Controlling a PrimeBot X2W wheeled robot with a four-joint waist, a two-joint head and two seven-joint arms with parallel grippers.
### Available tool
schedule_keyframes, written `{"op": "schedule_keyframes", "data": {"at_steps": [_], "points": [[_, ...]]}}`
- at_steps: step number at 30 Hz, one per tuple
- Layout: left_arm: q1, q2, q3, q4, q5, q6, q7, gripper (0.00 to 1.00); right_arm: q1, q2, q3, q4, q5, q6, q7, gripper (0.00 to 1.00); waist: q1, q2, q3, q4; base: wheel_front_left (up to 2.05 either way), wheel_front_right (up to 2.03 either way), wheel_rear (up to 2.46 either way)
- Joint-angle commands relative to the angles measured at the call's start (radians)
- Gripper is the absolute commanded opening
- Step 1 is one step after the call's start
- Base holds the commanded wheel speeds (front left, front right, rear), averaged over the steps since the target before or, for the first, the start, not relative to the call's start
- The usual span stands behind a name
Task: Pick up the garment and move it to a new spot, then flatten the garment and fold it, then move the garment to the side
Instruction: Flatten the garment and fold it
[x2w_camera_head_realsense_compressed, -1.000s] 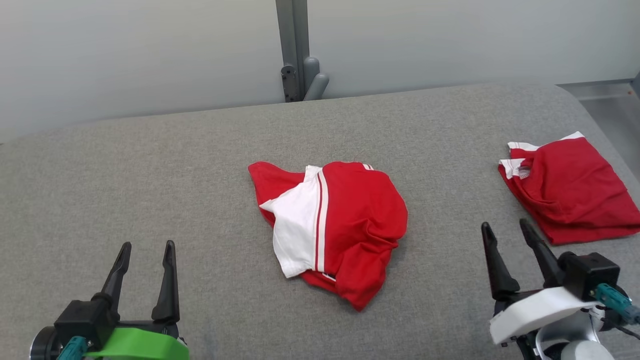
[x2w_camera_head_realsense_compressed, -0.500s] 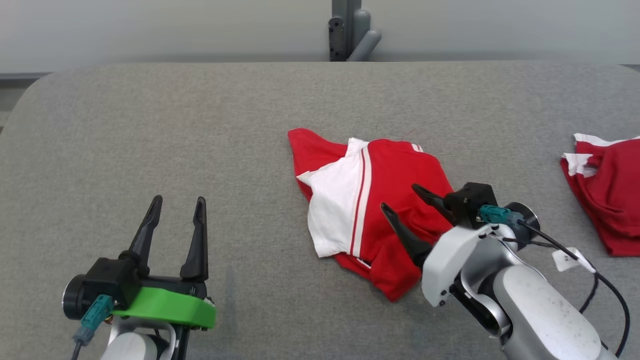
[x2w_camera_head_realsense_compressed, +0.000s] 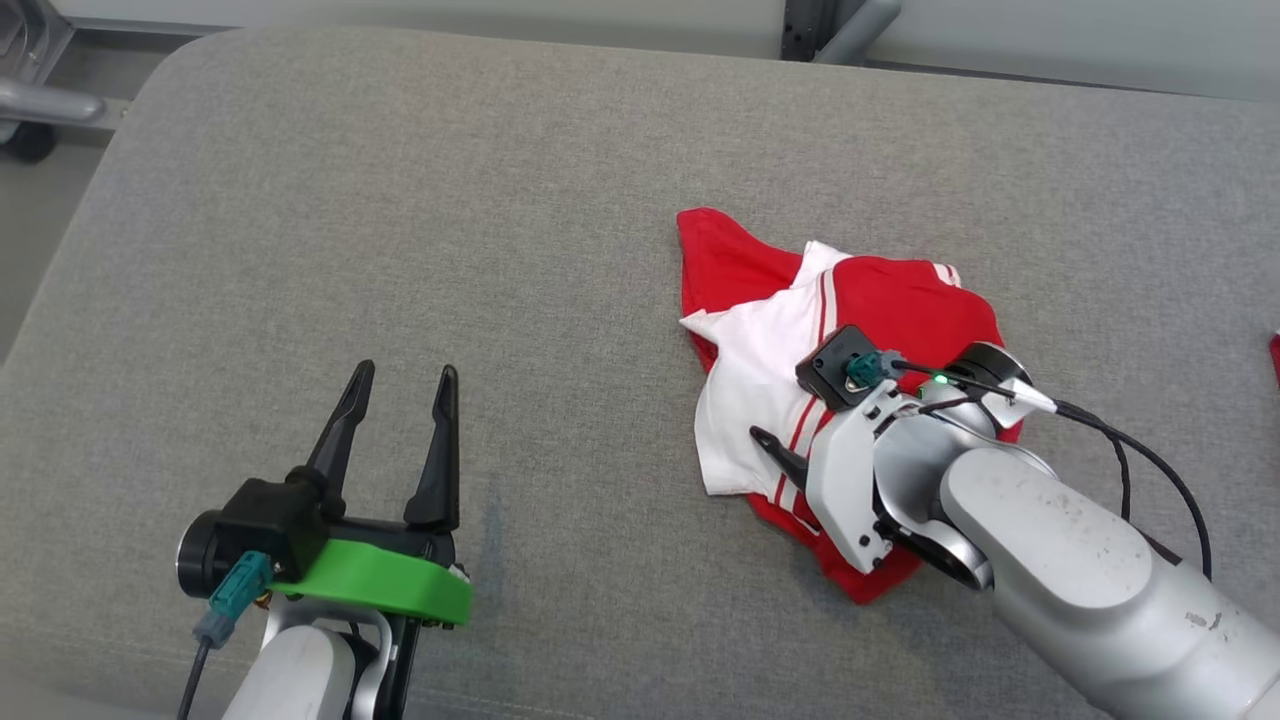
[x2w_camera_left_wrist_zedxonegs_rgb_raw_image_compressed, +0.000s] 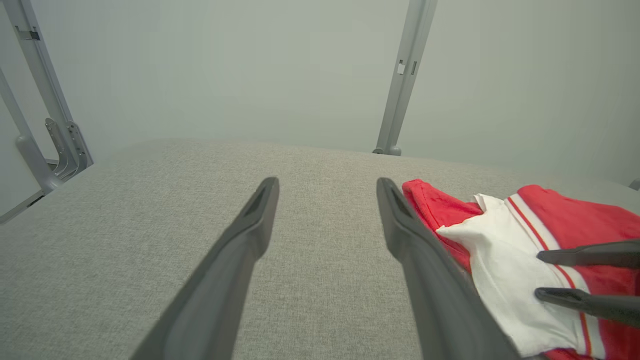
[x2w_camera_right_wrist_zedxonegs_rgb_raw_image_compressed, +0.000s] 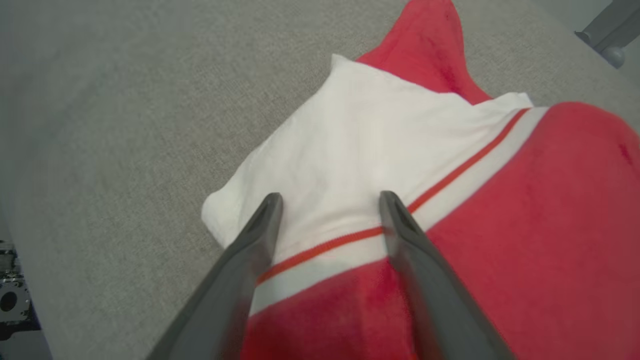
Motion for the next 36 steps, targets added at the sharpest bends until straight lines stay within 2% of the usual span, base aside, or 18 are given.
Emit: {"op": "schedule_keyframes", "data": {"at_steps": [1, 2, 3, 4, 15, 19, 26, 30, 35, 36], "points": [[-0.015, -0.006, 0.004, 0.006, 0.009, -0.007, -0.007, 1.0, -0.024, -0.006, 0.023, 0.027, 0.026, -0.001, 0.011, 1.0, 0.0, 0.0, 0.012, 0.014, 0.0, 0.0, 0.0], [-0.02, -0.014, 0.008, 0.009, 0.015, -0.013, -0.008, 1.0, -0.054, -0.007, 0.043, 0.052, 0.043, -0.001, 0.017, 0.36, 0.0, 0.0, 0.012, 0.016, 0.0, 0.0, 0.0], [-0.021, -0.018, 0.011, 0.009, 0.019, -0.015, -0.008, 1.0, -0.064, -0.005, 0.045, 0.058, 0.053, -0.001, 0.011, 0.1, 0.0, 0.0, 0.012, 0.016, 0.0, 0.0, 0.0], [-0.02, -0.021, 0.013, 0.009, 0.024, -0.017, -0.008, 1.0, -0.073, -0.003, 0.046, 0.061, 0.061, -0.001, 0.004, 0.0, 0.0, 0.0, 0.013, 0.015, 0.0, 0.0, 0.0], [0.001, -0.037, 0.053, 0.01, 0.052, -0.038, -0.008, 1.0, -0.106, 0.034, -0.013, -0.005, 0.062, -0.001, -0.077, 0.0, 0.0, 0.0, 0.004, -0.038, 0.0, 0.0, 0.0], [0.0, -0.04, 0.062, 0.011, 0.064, -0.045, -0.008, 1.0, -0.109, 0.071, -0.071, -0.055, 0.039, -0.001, -0.154, 0.0, 0.0, 0.0, -0.005, -0.059, 0.0, 0.0, 0.0], [0.005, -0.042, 0.073, 0.013, 0.082, -0.051, -0.007, 1.0, -0.118, 0.2, -0.198, -0.116, -0.013, -0.001, -0.396, 0.0, 0.0, 0.0, -0.018, -0.099, 0.0, 0.0, 0.0], [0.003, -0.039, 0.078, 0.012, 0.088, -0.053, -0.006, 1.0, -0.107, 0.251, -0.262, -0.149, -0.001, -0.001, -0.528, 0.0, 0.0, 0.0, -0.018, -0.123, 0.0, 0.0, 0.0], [0.002, -0.038, 0.083, 0.007, 0.095, -0.053, -0.006, 1.0, -0.014, 0.279, -0.401, -0.198, 0.066, -0.001, -0.59, 0.0, 0.0, 0.0, -0.014, -0.147, 0.0, 0.0, 0.0], [0.0, -0.04, 0.085, 0.007, 0.094, -0.052, -0.006, 1.0, 0.046, 0.282, -0.471, -0.21, 0.083, -0.001, -0.598, 0.0, 0.0, 0.0, -0.012, -0.155, 0.0, 0.0, 0.0]]}}
